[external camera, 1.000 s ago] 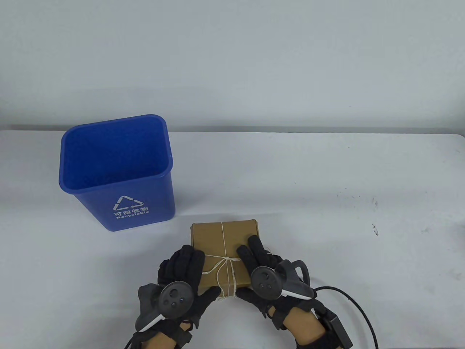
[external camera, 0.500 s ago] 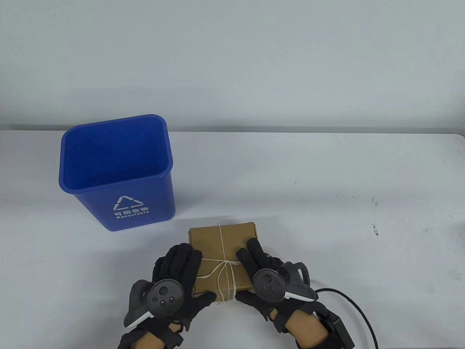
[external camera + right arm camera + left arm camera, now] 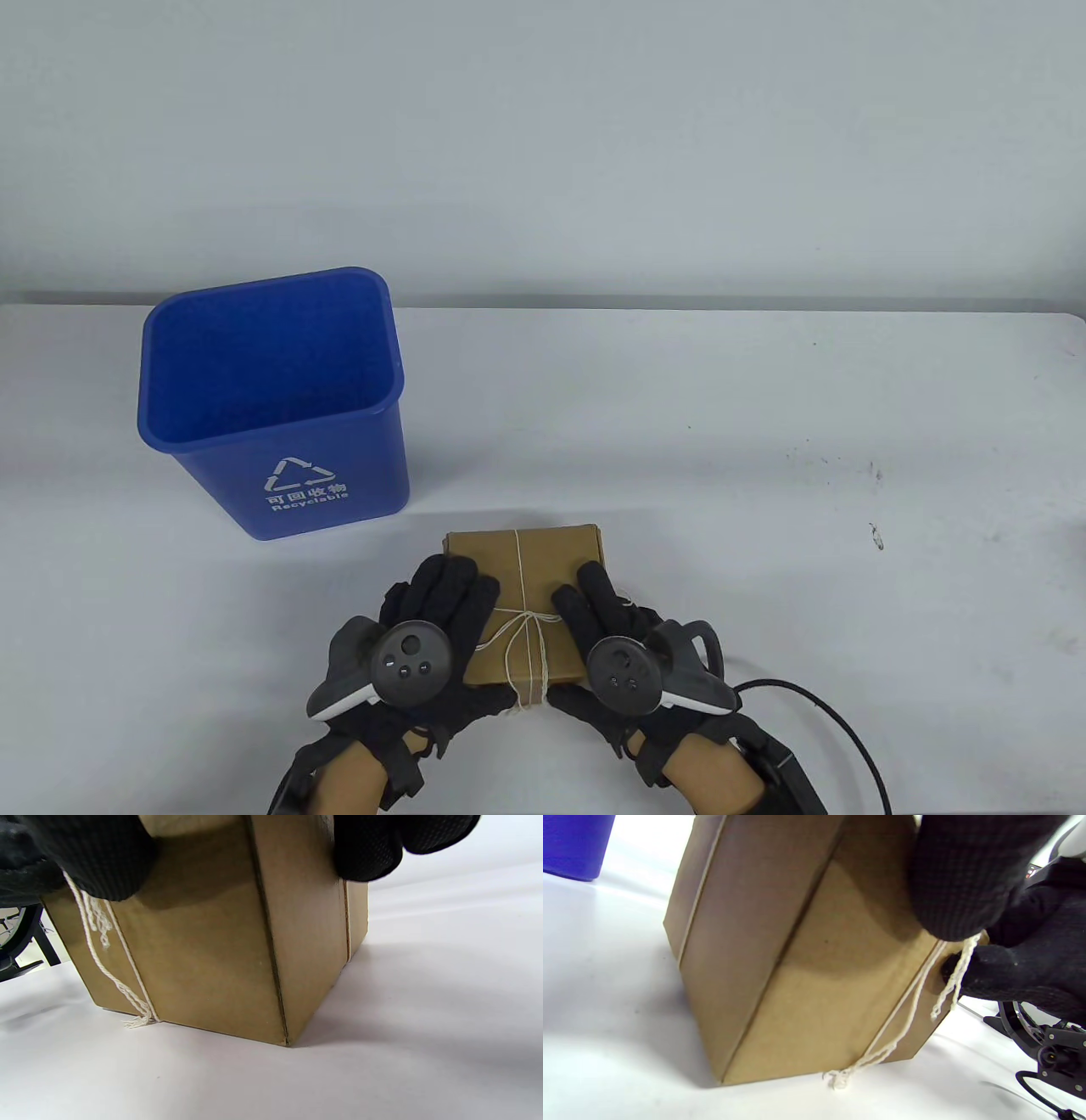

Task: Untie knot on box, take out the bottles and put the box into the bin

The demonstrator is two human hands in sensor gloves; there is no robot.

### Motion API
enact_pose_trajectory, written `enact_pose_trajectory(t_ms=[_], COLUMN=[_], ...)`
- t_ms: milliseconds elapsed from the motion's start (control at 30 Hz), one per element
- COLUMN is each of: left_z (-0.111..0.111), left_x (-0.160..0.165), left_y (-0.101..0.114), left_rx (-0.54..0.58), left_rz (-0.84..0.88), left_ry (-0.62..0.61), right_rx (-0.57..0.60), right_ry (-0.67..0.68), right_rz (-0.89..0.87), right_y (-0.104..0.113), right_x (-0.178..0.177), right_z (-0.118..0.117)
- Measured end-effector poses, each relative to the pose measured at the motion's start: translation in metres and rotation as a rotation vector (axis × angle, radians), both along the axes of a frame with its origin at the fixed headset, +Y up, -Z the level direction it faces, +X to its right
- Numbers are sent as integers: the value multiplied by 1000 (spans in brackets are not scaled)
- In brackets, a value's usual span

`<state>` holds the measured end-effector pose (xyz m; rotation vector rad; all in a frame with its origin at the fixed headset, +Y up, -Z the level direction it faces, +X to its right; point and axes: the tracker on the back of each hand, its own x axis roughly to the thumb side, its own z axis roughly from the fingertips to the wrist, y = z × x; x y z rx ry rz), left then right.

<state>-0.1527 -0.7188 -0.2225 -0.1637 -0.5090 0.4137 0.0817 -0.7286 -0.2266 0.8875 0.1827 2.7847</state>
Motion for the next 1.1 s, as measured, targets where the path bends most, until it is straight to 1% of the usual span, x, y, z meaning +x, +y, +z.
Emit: enact_pose_trajectory(t_ms=[100, 200, 300, 400, 467, 567, 700, 933, 1033, 1100], left_z=[-1, -1, -1, -1, -1, -1, -1, 1, 2, 2], left_x=[-1, -1, -1, 0, 0, 0, 0, 0, 0, 0], left_y=[-3, -5, -4, -4, -5, -5, -5, -5, -6, -6], left_rx=[-12, -24, -22, -23, -19, -20, -20, -17, -15, -16], left_rz=[14, 3, 0, -2, -6, -1, 2, 5, 7, 8], left_ry=[-1, 1, -1, -2, -2, -3, -5, -5, -4, -2], right_rx=[20, 91, 179, 215, 242, 248, 274, 232, 195, 190], right_ry=[3, 28, 97, 163, 174, 178, 170, 114, 87, 73], right_rz=[-7, -67, -136, -186, -223, -303, -358, -479, -534, -529], right_y=[1, 6, 11, 12, 12, 11, 11, 12, 15, 16], right_x=[0, 2, -1, -6, -8, -9, -7, -2, 3, 6], right_z=[0, 1, 3, 5, 5, 5, 6, 4, 3, 2])
